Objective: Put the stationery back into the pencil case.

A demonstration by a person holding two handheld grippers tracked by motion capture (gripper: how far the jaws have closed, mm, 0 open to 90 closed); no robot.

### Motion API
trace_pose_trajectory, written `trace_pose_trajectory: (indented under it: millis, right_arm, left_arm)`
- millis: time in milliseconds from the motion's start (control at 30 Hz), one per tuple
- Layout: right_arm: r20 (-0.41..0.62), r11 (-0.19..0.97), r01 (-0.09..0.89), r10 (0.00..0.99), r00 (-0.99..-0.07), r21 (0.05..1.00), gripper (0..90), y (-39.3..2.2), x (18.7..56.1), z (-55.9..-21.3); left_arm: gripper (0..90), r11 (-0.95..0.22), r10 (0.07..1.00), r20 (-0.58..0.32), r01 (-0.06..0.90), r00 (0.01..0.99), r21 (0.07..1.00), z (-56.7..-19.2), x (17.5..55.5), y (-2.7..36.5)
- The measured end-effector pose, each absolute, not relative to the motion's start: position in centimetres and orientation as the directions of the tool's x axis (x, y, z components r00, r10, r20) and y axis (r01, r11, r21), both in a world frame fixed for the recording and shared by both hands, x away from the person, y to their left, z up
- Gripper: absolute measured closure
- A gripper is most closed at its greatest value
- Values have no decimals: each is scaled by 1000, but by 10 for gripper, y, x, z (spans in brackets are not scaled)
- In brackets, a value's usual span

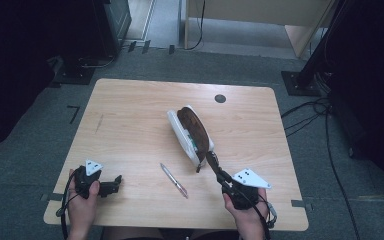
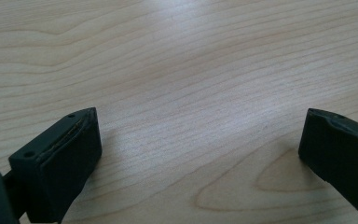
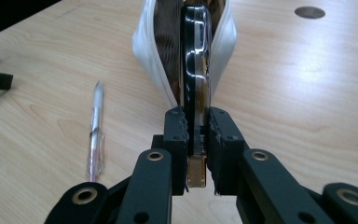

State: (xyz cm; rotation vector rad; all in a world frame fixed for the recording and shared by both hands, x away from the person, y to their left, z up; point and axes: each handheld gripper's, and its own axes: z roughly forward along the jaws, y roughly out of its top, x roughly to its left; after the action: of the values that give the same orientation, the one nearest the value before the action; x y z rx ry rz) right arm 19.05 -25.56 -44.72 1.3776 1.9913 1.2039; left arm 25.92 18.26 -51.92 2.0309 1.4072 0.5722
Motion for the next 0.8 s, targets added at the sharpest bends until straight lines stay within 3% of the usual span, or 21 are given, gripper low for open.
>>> trace_pose_trajectory:
  millis: [800]
  right_arm:
    - [100, 161, 508, 888, -449, 846, 794, -229, 253, -422]
  left_arm:
    - [0, -261, 938, 13, 681, 347, 684, -519, 259, 183]
